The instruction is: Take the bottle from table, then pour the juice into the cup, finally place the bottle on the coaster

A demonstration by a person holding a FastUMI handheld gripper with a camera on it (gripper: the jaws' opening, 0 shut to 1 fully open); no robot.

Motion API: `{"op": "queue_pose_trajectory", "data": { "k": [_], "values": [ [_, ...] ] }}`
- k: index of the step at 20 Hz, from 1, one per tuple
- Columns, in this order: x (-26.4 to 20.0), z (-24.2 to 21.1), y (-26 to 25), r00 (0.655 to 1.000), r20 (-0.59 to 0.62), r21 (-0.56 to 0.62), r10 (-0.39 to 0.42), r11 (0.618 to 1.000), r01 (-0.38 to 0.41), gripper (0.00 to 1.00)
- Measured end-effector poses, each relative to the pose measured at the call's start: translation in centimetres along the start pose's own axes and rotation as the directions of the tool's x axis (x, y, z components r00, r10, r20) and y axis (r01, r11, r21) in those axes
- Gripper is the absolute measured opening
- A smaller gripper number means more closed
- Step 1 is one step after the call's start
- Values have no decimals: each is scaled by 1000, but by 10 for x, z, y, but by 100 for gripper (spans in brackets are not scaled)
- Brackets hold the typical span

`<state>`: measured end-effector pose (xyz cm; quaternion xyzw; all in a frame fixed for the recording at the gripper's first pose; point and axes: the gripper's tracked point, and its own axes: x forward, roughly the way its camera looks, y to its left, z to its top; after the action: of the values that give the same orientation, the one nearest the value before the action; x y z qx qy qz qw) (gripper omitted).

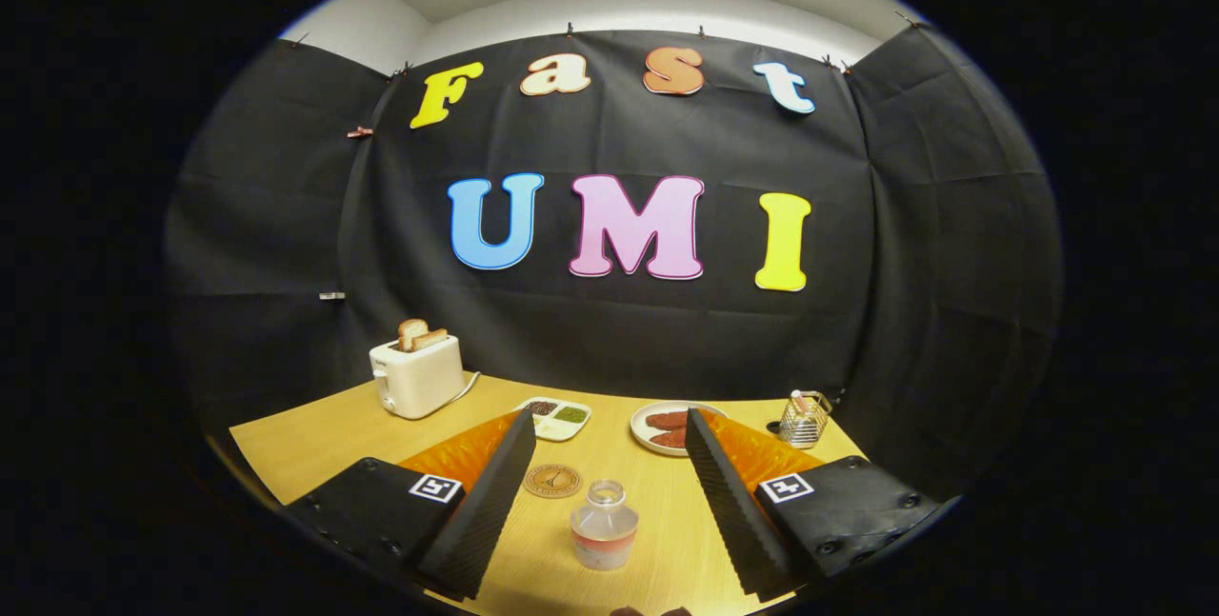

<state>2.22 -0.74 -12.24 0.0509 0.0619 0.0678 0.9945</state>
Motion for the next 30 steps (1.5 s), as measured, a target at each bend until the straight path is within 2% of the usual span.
{"op": "queue_pose_trajectory", "data": {
  "k": [9,20,30],
  "values": [
    [24,-62,-3,998,-61,17,5,1000,-4,97],
    [46,-140,1,987,-159,56,-19,998,28,98],
    [63,-184,1,975,-216,66,-51,996,66,97]
  ]
}}
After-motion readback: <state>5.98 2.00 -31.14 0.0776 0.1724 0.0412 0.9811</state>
